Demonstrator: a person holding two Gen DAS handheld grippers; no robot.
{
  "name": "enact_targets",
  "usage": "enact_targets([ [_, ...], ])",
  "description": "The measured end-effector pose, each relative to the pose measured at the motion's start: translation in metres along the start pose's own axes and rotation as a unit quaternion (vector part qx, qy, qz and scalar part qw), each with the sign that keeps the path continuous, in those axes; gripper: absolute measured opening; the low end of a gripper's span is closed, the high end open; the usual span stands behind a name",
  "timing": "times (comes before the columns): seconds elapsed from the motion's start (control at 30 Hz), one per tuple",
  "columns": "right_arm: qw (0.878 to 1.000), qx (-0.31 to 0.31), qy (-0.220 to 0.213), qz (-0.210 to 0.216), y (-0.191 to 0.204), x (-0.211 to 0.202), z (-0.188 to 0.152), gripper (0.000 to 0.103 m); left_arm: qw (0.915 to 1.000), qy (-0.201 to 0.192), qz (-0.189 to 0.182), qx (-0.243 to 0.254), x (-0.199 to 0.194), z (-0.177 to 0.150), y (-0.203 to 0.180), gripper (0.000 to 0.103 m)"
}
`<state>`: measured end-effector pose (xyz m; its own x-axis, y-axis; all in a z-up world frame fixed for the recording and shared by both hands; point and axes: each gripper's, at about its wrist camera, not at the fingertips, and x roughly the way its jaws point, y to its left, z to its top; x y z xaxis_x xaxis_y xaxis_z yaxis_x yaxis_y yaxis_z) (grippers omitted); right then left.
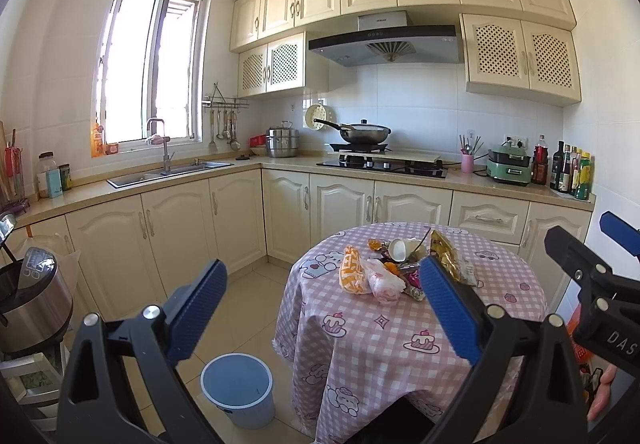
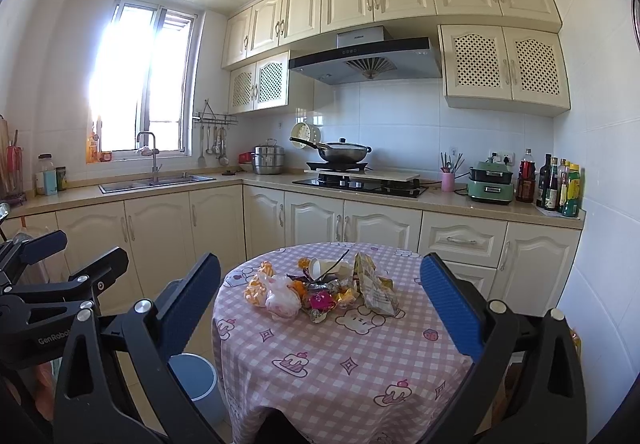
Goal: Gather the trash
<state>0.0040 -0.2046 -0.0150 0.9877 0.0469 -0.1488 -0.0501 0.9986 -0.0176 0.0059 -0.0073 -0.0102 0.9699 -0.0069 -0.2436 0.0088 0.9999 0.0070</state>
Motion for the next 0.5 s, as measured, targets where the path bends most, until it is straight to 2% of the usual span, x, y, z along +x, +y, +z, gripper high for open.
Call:
enact_targets([
  [0.5, 1.000, -0.001, 0.003, 0.000, 0.0000, 0.0026, -0.0024, 0.096, 1.0000, 0.000, 0.000, 0.001, 0.0005, -0.0031, -0.0002, 0.095],
])
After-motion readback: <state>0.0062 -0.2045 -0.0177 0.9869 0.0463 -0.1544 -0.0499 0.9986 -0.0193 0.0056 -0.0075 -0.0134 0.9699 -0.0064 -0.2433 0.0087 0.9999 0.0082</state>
